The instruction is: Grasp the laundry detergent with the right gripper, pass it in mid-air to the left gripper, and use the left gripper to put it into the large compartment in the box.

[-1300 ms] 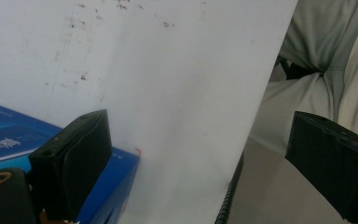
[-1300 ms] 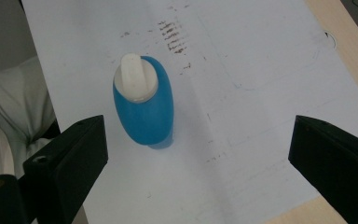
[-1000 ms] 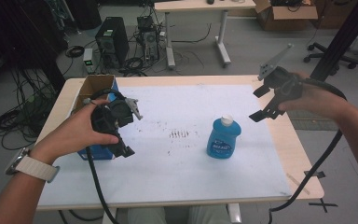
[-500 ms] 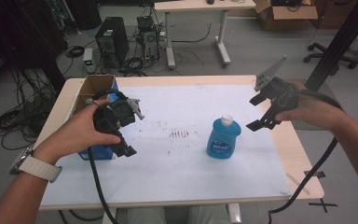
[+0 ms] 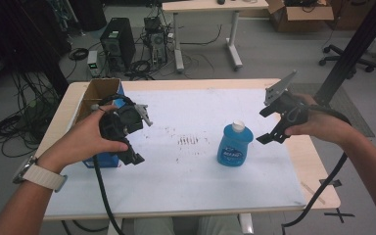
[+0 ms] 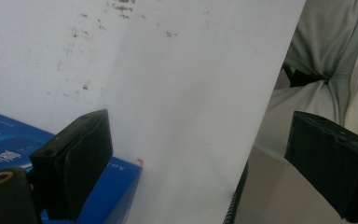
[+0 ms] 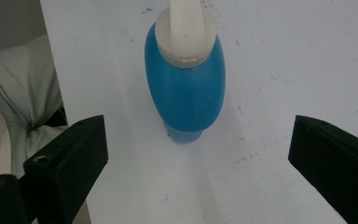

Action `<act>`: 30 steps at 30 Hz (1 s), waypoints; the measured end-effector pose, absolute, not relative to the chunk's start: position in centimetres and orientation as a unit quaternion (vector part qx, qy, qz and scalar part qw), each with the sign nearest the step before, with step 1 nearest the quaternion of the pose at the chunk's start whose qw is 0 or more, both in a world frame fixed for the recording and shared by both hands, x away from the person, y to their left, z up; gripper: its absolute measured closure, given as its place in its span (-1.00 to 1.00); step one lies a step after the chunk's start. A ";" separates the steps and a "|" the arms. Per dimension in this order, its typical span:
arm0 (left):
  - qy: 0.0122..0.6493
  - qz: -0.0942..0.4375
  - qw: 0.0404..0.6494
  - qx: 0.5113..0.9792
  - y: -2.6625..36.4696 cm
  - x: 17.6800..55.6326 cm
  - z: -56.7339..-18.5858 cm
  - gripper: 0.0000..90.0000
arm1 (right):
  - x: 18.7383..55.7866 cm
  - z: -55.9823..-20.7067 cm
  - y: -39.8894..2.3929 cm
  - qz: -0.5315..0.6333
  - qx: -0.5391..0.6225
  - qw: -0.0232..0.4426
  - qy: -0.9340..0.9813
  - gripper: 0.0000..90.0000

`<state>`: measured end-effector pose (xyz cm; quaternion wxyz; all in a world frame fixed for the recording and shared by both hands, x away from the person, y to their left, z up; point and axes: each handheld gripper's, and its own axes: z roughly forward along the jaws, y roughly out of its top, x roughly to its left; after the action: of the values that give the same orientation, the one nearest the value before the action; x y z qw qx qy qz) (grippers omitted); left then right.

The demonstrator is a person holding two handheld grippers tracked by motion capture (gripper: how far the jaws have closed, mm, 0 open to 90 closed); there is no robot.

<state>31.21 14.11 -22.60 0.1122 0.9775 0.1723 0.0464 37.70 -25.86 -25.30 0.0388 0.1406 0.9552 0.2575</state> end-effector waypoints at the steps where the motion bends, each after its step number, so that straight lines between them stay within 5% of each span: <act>1: 0.173 0.047 0.112 0.978 14.1 31.2 -22.6 -0.83 | 37.7 -25.6 -25.9 0.259 0.139 0.038 0.955 -0.90; 30: 0.182 0.046 0.113 0.976 13.9 31.2 -23.6 -0.83 | 38.4 -29.5 -26.2 0.285 0.117 0.032 0.951 -0.92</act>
<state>31.24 13.88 -23.56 0.1125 0.9757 0.1824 0.0456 38.42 -26.25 -29.48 0.0323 0.1174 0.9507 0.2851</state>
